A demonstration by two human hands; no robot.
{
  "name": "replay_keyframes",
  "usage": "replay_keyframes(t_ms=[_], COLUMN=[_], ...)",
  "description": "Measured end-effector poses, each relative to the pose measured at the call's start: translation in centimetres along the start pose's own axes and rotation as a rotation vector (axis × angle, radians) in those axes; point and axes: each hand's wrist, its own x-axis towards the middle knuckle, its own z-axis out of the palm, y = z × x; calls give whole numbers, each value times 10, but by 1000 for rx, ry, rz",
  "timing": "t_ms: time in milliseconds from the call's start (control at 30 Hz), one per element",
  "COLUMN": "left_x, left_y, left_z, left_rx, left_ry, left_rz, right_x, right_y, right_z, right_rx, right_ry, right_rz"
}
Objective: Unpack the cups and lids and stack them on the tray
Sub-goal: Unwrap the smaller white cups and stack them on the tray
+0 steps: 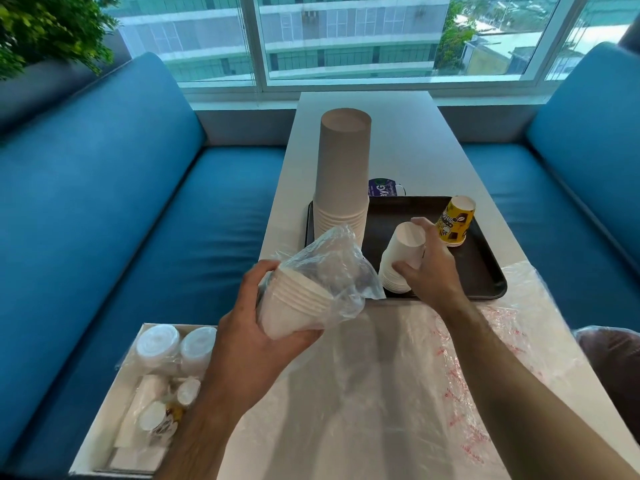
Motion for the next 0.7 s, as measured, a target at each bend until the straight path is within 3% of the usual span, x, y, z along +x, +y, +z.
replay_keyframes(t_ms=[433, 600, 700], left_x=[3, 2, 2], left_y=[-5, -6, -7], left_z=[1, 0, -1], left_rx=[57, 76, 84], left_ry=[1, -10, -8], left_rz=[41, 29, 28], right_x=[0, -3, -11], right_y=[15, 1, -22], right_z=[7, 6, 0], right_rx=[-9, -179, -91], right_ry=[-34, 124, 176], right_rz=[53, -5, -58])
